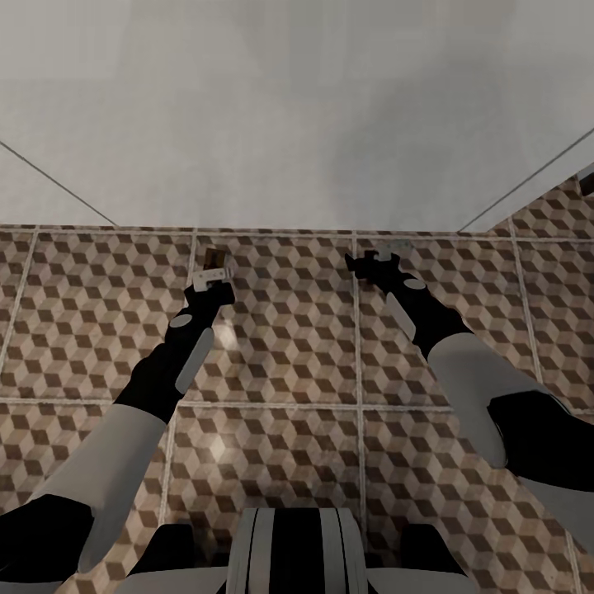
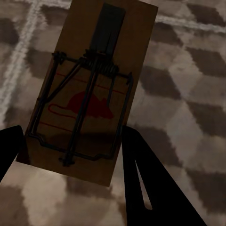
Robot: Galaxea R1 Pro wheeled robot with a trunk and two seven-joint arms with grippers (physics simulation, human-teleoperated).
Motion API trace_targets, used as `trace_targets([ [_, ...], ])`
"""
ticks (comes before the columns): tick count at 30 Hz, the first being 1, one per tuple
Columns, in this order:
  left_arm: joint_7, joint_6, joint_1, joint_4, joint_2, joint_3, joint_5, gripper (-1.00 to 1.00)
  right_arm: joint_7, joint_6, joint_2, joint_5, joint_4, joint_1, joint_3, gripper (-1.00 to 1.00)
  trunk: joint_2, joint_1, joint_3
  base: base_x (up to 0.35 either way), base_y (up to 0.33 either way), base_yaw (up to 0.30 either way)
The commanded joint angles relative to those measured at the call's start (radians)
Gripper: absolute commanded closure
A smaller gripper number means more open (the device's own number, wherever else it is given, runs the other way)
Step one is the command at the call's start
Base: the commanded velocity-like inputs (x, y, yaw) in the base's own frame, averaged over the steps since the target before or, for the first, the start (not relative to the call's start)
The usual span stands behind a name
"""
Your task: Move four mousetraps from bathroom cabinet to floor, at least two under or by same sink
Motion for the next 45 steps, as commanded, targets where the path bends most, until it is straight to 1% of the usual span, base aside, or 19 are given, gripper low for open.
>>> trace_targets([
  [1, 0.008, 0.004, 0.000, -0.001, 0.001, -0.003, 0.005, 1.00, 0.001, -0.001, 0.000, -0.010, 0.001, -0.001, 0.003, -1.00, 0.000, 0.000, 0.000, 0.003, 0.000, 0.000],
  [19, 0.008, 0.003, 0.000, 0.006, 0.003, -0.005, 0.005, 1.00, 0.002, -0.001, -0.002, -0.010, 0.000, 0.000, 0.003, -1.00, 0.000, 0.000, 0.000, 0.000, 0.000, 0.000],
  [28, 0.009, 0.004, 0.000, 0.092, -0.001, 0.003, 0.004, 1.00, 0.017, -0.046, 0.000, -0.010, -0.001, 0.004, 0.004, -1.00, 0.000, 0.000, 0.000, 0.000, 0.000, 0.000],
  [36, 0.010, 0.004, 0.000, 0.112, -0.002, 0.003, 0.004, 1.00, 0.025, -0.052, 0.001, -0.010, -0.001, 0.007, 0.005, -1.00, 0.000, 0.000, 0.000, 0.000, 0.000, 0.000],
  [45, 0.010, 0.003, 0.000, 0.103, -0.002, 0.003, 0.003, 1.00, 0.043, -0.052, 0.002, -0.010, -0.001, 0.007, 0.005, -1.00, 0.000, 0.000, 0.000, 0.000, 0.000, 0.000],
])
